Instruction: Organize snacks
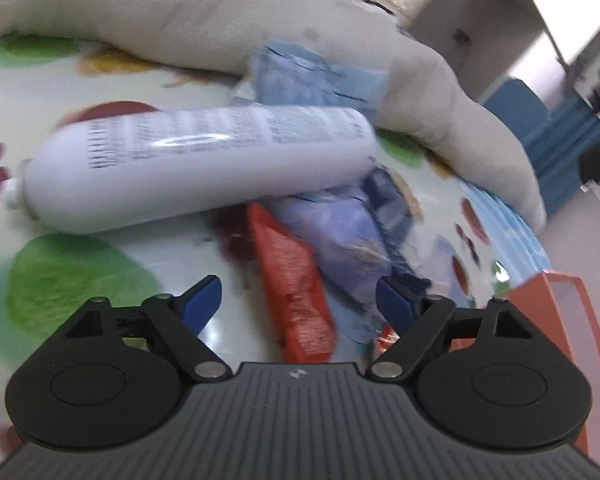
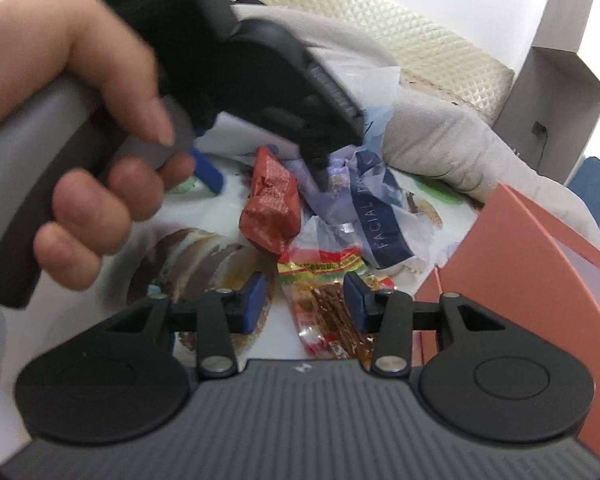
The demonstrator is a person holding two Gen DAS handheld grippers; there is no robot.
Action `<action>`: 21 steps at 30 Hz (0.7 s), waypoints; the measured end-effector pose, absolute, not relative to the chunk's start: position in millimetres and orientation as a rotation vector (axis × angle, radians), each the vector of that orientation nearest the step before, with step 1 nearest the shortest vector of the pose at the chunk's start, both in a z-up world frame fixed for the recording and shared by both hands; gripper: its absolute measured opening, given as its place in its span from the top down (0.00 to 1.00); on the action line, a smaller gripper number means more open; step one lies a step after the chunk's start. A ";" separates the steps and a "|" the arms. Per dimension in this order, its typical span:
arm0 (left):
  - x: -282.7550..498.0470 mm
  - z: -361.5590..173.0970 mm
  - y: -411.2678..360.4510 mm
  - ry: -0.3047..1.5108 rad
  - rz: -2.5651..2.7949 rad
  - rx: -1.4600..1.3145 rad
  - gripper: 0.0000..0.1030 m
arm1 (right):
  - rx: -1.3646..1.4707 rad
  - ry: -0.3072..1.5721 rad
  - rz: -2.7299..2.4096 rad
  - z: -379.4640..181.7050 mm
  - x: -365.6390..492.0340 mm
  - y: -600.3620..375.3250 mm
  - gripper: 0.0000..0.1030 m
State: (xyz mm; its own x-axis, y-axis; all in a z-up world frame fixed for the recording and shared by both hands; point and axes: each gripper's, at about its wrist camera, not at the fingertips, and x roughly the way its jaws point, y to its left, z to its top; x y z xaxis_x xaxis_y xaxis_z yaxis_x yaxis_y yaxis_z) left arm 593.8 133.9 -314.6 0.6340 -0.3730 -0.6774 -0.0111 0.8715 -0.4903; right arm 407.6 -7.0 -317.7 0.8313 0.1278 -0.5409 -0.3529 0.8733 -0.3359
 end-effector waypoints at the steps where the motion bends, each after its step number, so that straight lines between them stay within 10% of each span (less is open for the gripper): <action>1: 595.1 -314.7 131.2 0.871 -0.210 -0.471 0.27 | -0.454 0.525 0.267 -318.3 406.5 -5.4 0.68; 7: 594.6 -315.1 118.8 0.896 -0.216 -0.406 0.63 | -0.479 0.535 0.261 -313.7 395.7 -1.4 0.95; 21: 514.2 -267.6 121.1 0.909 -0.189 -0.320 0.75 | -0.359 0.557 0.308 -266.8 321.8 -16.4 0.98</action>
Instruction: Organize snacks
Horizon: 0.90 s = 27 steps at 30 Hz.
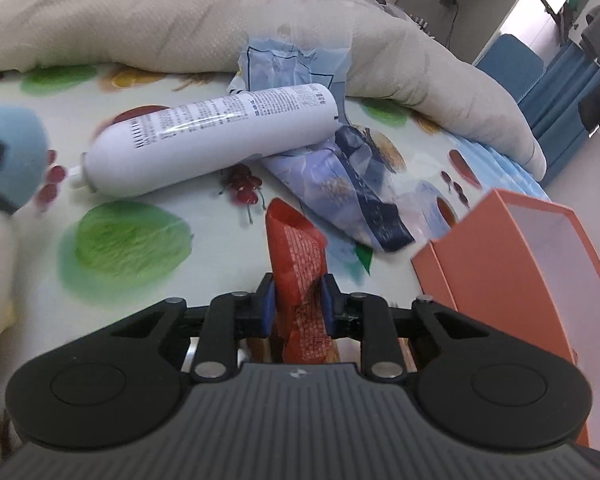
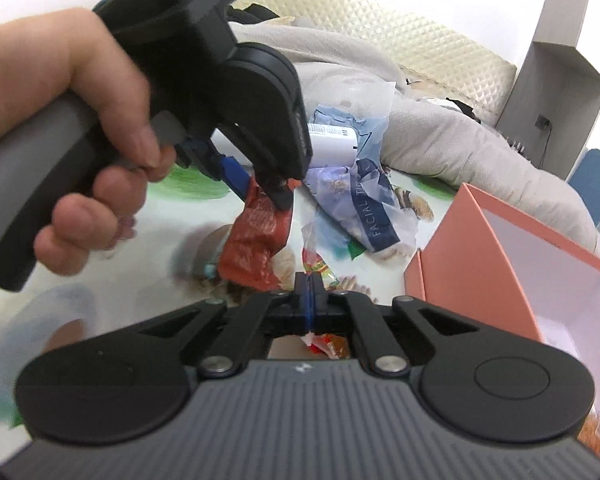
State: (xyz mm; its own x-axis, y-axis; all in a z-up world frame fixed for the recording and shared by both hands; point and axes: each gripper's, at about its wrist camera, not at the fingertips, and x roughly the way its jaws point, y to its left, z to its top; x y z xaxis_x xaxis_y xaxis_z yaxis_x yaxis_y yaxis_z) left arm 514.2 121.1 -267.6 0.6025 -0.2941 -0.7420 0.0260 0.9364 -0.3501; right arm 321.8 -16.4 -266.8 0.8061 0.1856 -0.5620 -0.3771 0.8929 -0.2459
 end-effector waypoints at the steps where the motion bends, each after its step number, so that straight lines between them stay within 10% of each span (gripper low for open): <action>1: 507.7 -264.7 121.2 0.913 -0.187 -0.314 0.75 | -0.345 0.561 0.311 -264.5 315.9 -18.0 0.98; 27: 274.5 -223.4 128.5 0.883 -0.120 -0.358 0.78 | -0.247 0.647 0.477 -245.3 149.5 -87.8 0.97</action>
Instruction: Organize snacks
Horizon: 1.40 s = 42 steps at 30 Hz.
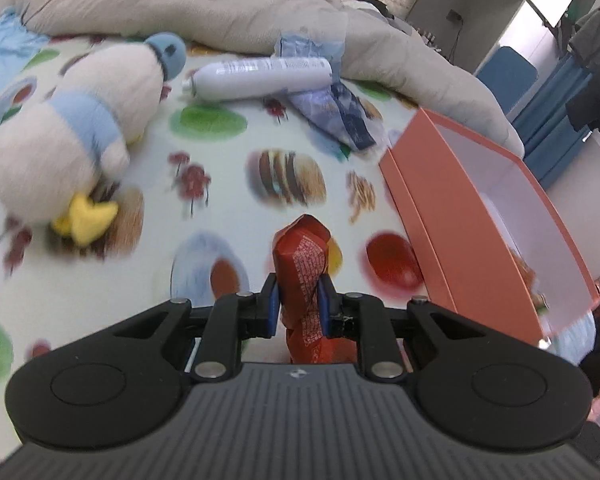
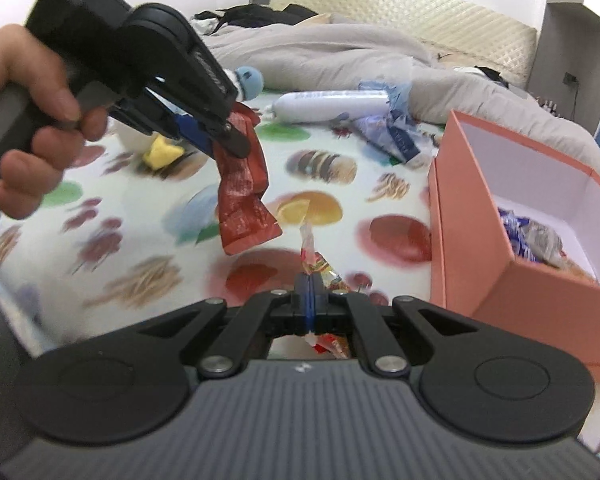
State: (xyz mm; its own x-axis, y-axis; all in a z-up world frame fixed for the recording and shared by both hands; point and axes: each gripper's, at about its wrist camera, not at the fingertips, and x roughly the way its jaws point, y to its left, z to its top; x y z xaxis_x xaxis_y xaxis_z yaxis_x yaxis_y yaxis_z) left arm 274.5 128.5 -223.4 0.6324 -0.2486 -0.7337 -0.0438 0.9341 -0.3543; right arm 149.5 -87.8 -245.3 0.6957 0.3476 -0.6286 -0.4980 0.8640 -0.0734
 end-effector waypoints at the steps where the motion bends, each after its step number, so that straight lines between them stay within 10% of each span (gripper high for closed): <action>1: 266.6 -222.6 128.5 0.889 -0.123 -0.360 0.78 | -0.245 0.641 0.473 -245.3 144.3 -91.3 0.97; 10: 225.7 -224.2 118.9 0.945 -0.142 -0.312 0.78 | -0.186 0.699 0.467 -249.4 122.6 -118.9 0.88; 13: 221.0 -230.8 118.9 0.959 -0.125 -0.324 0.78 | -0.151 0.699 0.466 -250.3 117.5 -125.2 0.46; 16: 217.1 -231.5 117.4 0.955 -0.112 -0.308 0.78 | -0.124 0.672 0.449 -247.9 112.8 -129.7 0.30; 36: 226.3 -254.8 95.5 0.963 -0.103 -0.293 0.78 | -0.059 0.767 0.268 -304.6 164.5 -128.0 0.24; 42: 230.4 -265.4 83.6 0.959 -0.080 -0.294 0.78 | -0.084 0.758 0.314 -300.6 169.3 -125.8 0.44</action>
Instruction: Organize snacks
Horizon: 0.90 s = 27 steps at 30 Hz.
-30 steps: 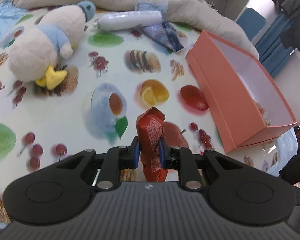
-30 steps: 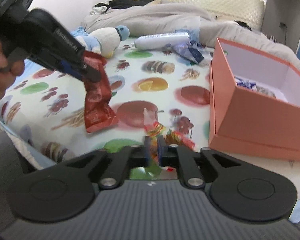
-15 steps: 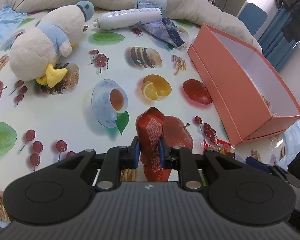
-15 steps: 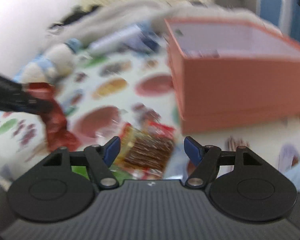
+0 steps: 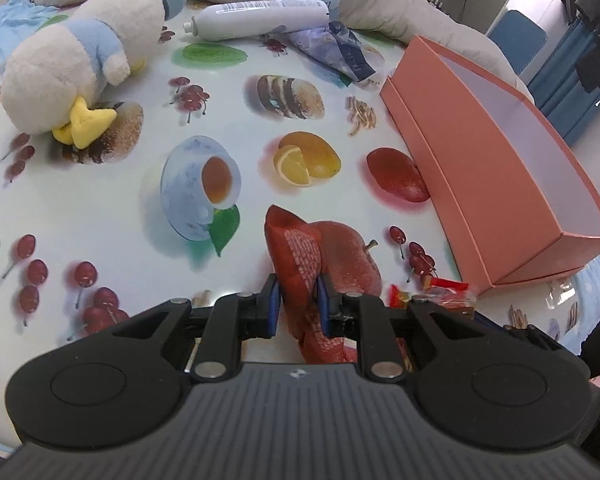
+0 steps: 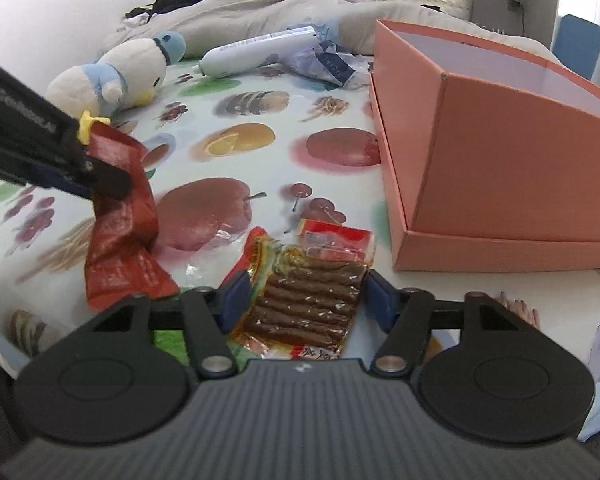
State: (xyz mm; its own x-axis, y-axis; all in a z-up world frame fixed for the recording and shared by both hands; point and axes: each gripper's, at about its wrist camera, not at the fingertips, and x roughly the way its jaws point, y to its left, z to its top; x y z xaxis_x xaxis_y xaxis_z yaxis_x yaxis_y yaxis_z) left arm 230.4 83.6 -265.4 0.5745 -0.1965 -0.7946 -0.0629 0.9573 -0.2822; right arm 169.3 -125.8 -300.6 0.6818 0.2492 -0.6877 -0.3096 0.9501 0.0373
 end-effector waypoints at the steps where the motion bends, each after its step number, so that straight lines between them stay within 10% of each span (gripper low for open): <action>1: 230.7 -265.2 82.0 0.958 -0.075 -0.288 0.78 | -0.078 0.763 0.315 -299.5 170.6 -126.2 0.47; 27: 178.7 -191.9 73.2 0.850 -0.079 -0.284 0.81 | -0.089 0.642 0.322 -222.8 141.8 -145.3 0.50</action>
